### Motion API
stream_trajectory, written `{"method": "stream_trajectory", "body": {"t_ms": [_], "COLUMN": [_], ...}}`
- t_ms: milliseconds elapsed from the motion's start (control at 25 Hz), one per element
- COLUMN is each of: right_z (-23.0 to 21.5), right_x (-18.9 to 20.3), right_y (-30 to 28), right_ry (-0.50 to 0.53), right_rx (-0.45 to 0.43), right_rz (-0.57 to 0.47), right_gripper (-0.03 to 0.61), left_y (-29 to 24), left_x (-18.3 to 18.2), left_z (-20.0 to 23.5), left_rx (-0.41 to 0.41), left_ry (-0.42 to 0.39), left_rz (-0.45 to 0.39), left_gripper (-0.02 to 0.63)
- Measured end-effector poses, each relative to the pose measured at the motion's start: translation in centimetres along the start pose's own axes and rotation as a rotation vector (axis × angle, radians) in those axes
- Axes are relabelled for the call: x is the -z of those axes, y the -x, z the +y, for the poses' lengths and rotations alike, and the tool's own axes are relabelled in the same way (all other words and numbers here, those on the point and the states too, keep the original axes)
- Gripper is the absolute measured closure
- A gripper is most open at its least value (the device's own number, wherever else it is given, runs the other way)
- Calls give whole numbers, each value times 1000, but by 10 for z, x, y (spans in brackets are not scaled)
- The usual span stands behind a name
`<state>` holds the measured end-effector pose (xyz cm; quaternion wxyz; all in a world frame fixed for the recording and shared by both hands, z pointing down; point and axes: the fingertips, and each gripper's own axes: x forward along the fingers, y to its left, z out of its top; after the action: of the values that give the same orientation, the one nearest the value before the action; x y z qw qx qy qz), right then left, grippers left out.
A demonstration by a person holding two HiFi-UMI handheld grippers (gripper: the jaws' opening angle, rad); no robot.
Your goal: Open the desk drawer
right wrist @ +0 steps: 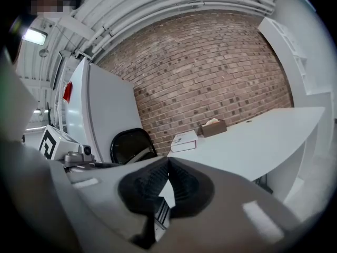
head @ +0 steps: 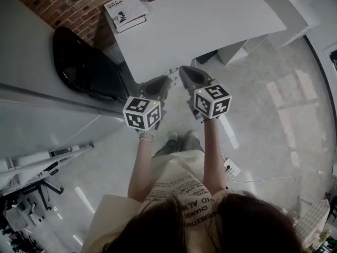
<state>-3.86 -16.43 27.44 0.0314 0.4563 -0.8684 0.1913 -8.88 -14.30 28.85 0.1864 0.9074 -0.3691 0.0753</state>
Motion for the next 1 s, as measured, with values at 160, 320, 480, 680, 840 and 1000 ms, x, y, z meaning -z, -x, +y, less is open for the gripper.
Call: {"method": "stream_trajectory", "body": {"t_ms": [160,320,480,680,840,1000], "right_z": [-12,-22,-35,-46,-58,-66], "right_x": [10,24,19,11,10,16], "right_y": [-2,-2,2,7,17,24], "right_ry": [-22,-40,-23,34,51,43], "right_rx": [-32,-87,-161,-250,-301,-336], "right_rz": [32,76,108,142,165,179], "right_gripper": [578,578,578,578,578,578], "left_y": [-6,-12,-24,-40,-45,-41], "left_x": [16,30,28,26,28,38], "left_z": [1,5,-6,-22,-36,-46], "left_rx": [-46,-120,-192,-264,-326,-382], "left_ry": [66,118,160,193,217,235], "left_rz": [10,16,-19,-66,-100,-114], "left_gripper": [615,615,615,615,615,615]}}
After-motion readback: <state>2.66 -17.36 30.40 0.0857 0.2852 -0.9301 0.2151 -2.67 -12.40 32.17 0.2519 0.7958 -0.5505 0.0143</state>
